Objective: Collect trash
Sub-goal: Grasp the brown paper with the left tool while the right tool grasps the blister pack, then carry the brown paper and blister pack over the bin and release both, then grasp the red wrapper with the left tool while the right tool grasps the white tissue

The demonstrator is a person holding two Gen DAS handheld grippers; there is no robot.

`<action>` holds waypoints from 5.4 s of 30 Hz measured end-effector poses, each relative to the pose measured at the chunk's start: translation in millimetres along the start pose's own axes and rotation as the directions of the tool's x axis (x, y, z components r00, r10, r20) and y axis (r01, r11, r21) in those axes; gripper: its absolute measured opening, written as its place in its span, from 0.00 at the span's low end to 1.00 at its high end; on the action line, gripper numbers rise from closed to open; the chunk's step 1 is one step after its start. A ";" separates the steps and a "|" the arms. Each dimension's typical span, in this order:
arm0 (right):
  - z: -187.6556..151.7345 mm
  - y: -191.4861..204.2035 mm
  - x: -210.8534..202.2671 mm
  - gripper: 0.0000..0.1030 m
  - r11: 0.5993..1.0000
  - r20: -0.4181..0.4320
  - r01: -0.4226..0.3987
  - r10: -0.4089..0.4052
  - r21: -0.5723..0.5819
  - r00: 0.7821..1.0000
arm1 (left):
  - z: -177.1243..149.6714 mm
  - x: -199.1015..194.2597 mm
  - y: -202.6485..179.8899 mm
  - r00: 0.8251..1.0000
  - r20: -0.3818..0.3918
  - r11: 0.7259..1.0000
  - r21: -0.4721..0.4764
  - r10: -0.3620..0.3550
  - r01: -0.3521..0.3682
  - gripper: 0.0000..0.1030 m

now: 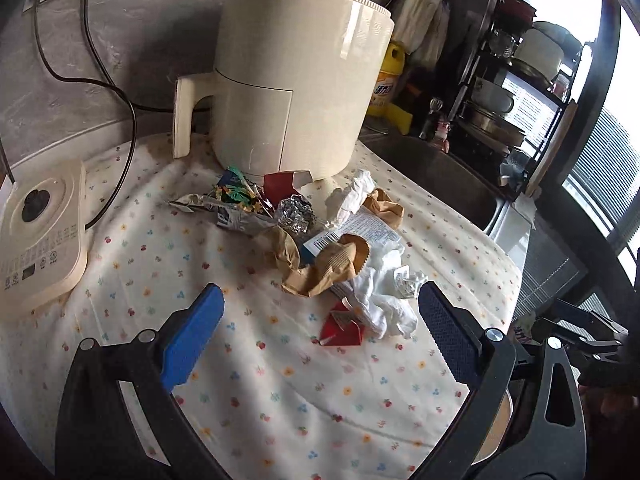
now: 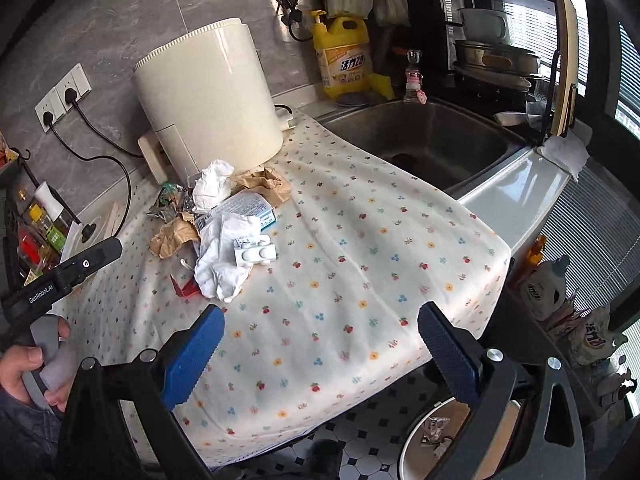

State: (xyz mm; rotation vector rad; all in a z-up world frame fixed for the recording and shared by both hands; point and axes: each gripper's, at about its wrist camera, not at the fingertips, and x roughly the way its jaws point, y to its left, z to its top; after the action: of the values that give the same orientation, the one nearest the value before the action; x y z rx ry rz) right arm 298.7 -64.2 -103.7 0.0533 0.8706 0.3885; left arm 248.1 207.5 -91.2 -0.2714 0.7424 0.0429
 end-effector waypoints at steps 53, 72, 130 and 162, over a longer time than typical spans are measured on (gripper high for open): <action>32.8 39.9 95.9 0.41 0.994 -0.177 -0.108 0.102 -0.023 0.979 | 3.9 18.1 46.4 0.989 -0.077 0.990 -0.084 -0.124 0.118 0.28; -19.4 -66.6 -21.3 0.41 0.994 -0.115 -0.068 0.077 0.086 0.990 | -26.4 6.8 -101.4 0.961 -0.134 0.967 0.048 -0.243 0.251 0.28; -159.1 -304.1 -161.8 0.91 0.950 -0.116 0.150 -0.123 0.275 0.986 | -149.8 35.5 -336.0 0.914 -0.297 0.935 0.135 -0.277 0.327 0.89; -41.1 -94.8 -63.4 0.92 0.994 -0.002 -0.044 0.044 0.103 0.999 | -43.9 -15.3 -94.8 0.994 -0.062 0.996 -0.027 -0.088 0.086 0.94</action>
State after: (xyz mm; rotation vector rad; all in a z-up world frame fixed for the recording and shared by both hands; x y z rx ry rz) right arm 260.4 -179.2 -102.9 0.1671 0.8943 0.3850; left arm 220.5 105.6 -90.1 -0.3288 0.7929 -0.0394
